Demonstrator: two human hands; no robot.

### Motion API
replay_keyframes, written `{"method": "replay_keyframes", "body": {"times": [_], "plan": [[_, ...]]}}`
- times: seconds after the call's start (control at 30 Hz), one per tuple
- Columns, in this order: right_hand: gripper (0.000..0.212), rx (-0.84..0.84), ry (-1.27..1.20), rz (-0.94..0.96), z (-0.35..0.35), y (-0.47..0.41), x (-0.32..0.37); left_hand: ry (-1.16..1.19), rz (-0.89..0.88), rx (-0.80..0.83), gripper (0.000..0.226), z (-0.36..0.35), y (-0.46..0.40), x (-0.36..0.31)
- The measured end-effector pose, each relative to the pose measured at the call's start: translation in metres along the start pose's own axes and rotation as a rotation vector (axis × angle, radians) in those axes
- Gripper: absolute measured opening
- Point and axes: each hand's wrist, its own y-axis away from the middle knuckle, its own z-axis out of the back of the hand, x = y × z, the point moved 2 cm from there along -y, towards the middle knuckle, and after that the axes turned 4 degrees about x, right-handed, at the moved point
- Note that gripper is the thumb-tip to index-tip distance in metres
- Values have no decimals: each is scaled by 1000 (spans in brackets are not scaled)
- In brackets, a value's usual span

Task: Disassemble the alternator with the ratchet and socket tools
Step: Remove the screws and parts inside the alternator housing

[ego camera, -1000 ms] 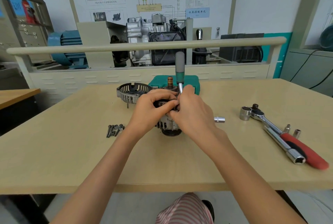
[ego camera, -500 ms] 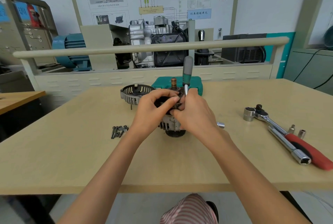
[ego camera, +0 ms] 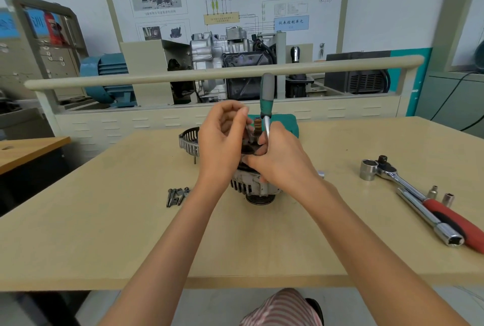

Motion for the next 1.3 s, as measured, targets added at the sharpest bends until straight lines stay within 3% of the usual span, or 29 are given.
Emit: {"method": "replay_keyframes", "body": {"times": [0.1, 0.27, 0.37, 0.6, 0.8, 0.97, 1.13, 1.3], "plan": [[37, -49, -135, -1, 0, -6, -2, 0, 56, 33, 14, 5, -7, -2], [38, -93, -318, 31, 8, -14, -5, -201, 382, 241, 27, 15, -2, 16], [32, -29, -339, 65, 7, -16, -5, -52, 556, 350, 38, 17, 4, 16], [29, 31, -179, 148, -8, -18, 0, 69, 834, 382, 22, 34, 1, 14], [24, 28, -217, 135, -13, -28, 0, -294, 830, 209, 24, 96, -3, 34], [29, 89, -344, 17, -15, -37, -7, -569, 847, 275, 23, 137, 14, 62], [27, 150, -382, -13, -16, -40, -9, -682, 899, 260, 21, 156, 29, 81], [28, 192, -440, -67, -14, -41, -9, -769, 813, 288, 20, 156, 37, 89]]}}
